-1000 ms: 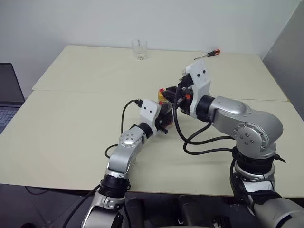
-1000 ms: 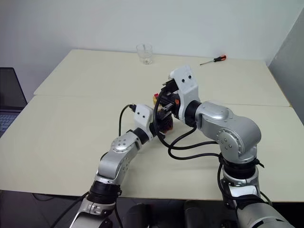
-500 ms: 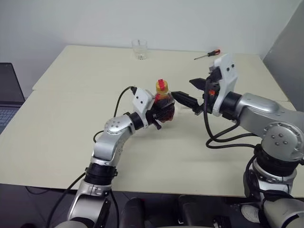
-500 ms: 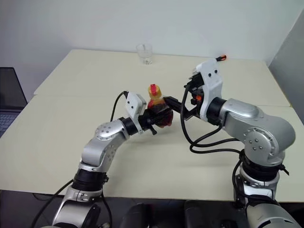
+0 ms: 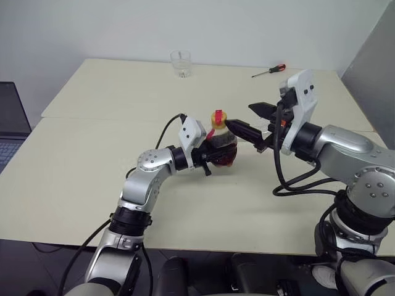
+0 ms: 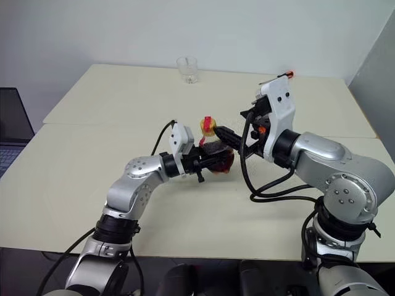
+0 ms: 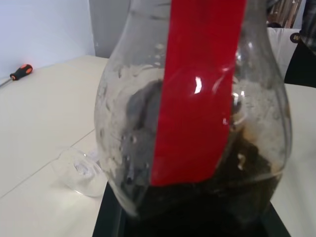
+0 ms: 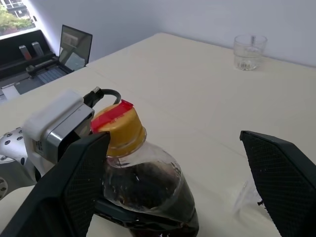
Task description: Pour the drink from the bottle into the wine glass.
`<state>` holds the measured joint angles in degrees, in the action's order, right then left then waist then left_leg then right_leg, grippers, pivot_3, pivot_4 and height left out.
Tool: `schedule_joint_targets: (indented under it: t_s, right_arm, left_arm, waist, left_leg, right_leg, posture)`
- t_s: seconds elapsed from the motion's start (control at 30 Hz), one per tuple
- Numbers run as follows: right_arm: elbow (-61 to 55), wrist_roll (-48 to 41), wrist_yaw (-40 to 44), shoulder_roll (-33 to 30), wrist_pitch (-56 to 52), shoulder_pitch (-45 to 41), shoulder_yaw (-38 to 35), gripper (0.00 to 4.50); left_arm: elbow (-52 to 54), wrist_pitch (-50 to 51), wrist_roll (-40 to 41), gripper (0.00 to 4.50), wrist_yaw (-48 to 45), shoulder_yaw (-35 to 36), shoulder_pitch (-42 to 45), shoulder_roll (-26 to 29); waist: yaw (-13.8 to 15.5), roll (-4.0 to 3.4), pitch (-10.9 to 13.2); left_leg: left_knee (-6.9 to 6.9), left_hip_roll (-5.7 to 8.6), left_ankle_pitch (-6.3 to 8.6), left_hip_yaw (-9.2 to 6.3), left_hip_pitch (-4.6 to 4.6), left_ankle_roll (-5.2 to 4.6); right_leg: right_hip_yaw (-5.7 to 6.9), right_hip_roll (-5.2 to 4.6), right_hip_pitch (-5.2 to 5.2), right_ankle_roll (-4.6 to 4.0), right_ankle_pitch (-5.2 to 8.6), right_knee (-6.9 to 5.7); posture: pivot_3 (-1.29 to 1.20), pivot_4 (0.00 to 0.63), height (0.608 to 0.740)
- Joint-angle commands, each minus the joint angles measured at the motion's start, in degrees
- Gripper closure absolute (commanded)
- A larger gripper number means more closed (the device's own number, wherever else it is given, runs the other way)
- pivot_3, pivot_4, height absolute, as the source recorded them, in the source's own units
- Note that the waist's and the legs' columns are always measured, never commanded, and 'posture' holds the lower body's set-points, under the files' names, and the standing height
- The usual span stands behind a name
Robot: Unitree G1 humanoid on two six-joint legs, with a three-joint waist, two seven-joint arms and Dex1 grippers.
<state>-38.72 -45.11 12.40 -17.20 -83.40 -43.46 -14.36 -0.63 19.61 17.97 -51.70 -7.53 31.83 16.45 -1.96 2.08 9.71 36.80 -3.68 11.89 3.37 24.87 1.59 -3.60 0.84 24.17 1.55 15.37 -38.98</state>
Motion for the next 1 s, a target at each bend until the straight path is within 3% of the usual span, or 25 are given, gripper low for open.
schedule_joint_targets:
  t_s: [0.03, 0.27, 1.0]
  right_arm:
    - [-2.79, -2.9, 0.06, 0.13, -1.01, -1.12, -0.86, 0.0]
    - [-3.84, -5.8, 0.07, -1.95, -1.75, -0.46, -1.29, 0.0]
    - [-2.1, -2.81, -5.76, 1.02, 0.69, -0.66, 4.47, 0.0]
  left_arm:
    - [1.46, -1.73, 0.79, 3.58, -1.36, -1.02, 1.09, -0.48]
    - [0.64, -2.28, 0.12, 3.58, -1.41, -1.27, 1.05, -0.45]
    - [1.47, -1.74, -0.54, 3.58, -0.89, -2.02, 0.64, -0.36]
  waist:
    - [0.03, 0.0, 0.0]
    - [0.03, 0.0, 0.0]
    - [0.02, 0.0, 0.0]
  left_leg:
    - [0.0, 0.0, 0.0, 0.0, 0.0, 0.0]
    - [0.01, 0.01, 0.0, 0.0, 0.0, 0.0]
    - [0.0, 0.0, 0.0, -0.01, 0.0, 0.0]
  right_leg:
    - [0.01, 0.0, -0.01, 0.0, 0.0, 0.0]
    - [0.0, -0.01, -0.01, 0.01, 0.01, 0.01]
    - [0.0, -0.01, 0.0, 0.02, 0.01, 0.0]
  posture:
    - [0.0, 0.15, 0.74]
    - [0.0, 0.15, 0.74]
    - [0.0, 0.15, 0.74]
